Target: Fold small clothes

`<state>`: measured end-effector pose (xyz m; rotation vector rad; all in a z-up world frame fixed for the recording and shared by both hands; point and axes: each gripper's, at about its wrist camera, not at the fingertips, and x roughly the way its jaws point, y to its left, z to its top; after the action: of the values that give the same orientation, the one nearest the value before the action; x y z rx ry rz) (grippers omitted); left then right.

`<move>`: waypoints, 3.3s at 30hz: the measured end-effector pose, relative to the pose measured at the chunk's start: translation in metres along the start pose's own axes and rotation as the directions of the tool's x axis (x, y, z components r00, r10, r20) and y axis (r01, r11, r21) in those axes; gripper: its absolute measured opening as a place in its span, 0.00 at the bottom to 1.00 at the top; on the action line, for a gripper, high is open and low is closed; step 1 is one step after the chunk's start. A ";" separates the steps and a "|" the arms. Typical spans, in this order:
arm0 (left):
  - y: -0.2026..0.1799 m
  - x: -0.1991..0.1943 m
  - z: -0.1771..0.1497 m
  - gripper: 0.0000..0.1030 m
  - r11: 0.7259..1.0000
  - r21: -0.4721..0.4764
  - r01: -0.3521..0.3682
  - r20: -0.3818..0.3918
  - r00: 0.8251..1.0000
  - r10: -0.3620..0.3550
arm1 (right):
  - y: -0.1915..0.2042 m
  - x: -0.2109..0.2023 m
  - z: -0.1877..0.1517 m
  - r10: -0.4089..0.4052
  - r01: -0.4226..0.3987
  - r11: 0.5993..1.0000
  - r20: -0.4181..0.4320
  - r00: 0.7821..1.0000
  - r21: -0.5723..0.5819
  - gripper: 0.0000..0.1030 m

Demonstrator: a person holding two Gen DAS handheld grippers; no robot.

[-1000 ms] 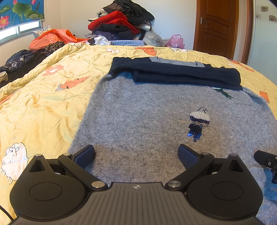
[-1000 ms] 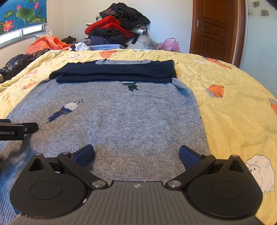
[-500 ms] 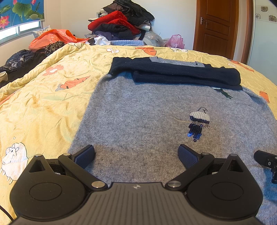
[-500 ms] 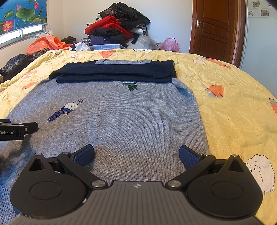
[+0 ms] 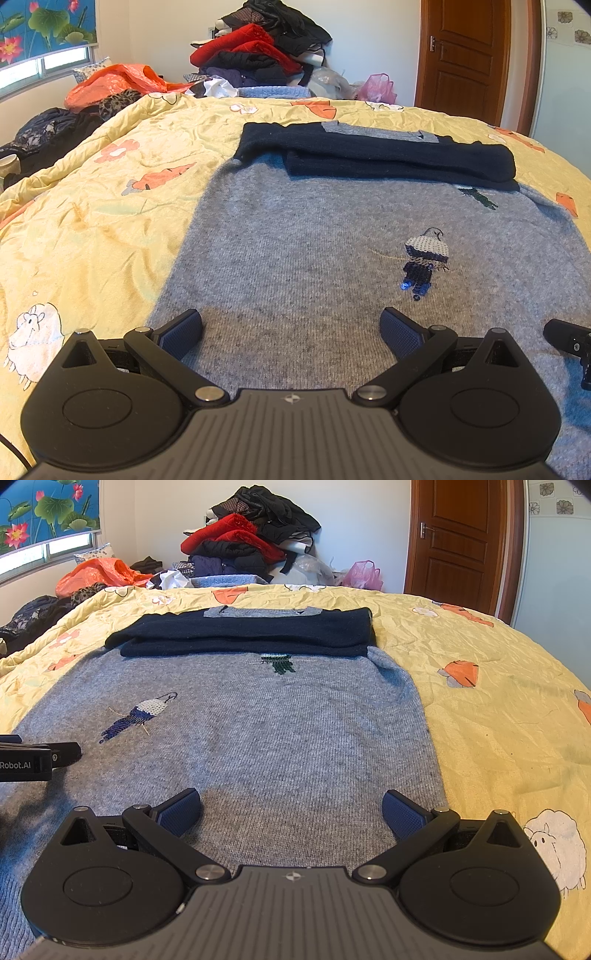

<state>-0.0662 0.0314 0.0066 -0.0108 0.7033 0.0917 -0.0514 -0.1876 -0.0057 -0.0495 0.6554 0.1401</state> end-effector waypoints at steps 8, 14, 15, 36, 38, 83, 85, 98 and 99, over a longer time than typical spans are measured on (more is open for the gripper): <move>0.000 0.000 -0.001 1.00 1.000 -0.007 -0.002 0.000 1.000 0.002 | 0.000 0.000 0.000 0.000 0.000 1.000 -0.001 1.000 -0.001 1.00; 0.000 -0.001 -0.001 1.00 1.000 -0.007 -0.001 -0.002 1.000 0.001 | 0.000 0.000 0.000 0.002 -0.002 1.000 -0.002 1.000 -0.002 1.00; 0.000 -0.001 -0.001 1.00 1.000 -0.008 -0.001 -0.002 1.000 0.001 | 0.000 0.000 0.000 0.003 -0.003 1.000 -0.003 1.000 -0.003 1.00; 0.000 -0.028 -0.017 1.00 0.994 0.111 -0.024 0.000 1.000 0.024 | -0.018 -0.003 0.006 0.155 -0.158 0.984 -0.051 0.987 -0.083 1.00; 0.010 -0.038 -0.023 1.00 0.992 0.122 -0.007 -0.009 1.000 0.008 | -0.030 -0.007 0.006 0.197 -0.203 0.975 -0.065 0.978 -0.090 1.00; 0.126 -0.048 -0.027 0.20 0.804 -0.475 0.359 -0.302 0.791 -0.532 | -0.172 -0.034 -0.021 0.813 -0.449 0.517 -0.254 0.523 0.729 0.67; 0.127 -0.049 -0.028 0.20 0.802 -0.475 0.363 -0.307 0.786 -0.537 | -0.167 -0.031 -0.025 0.801 -0.428 0.544 -0.294 0.521 0.722 0.28; 0.136 -0.065 -0.018 0.06 0.798 -0.438 0.413 -0.280 0.781 -0.558 | -0.175 -0.044 -0.017 0.783 -0.472 0.547 -0.224 0.580 0.692 0.11; 0.138 -0.068 -0.012 0.06 0.791 -0.438 0.428 -0.257 0.783 -0.566 | -0.179 -0.045 -0.011 0.786 -0.485 0.534 -0.196 0.587 0.693 0.11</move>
<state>-0.1378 0.1626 0.0440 -0.5881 1.0425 -0.3171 -0.0675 -0.3706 0.0131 0.8190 1.2001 0.6987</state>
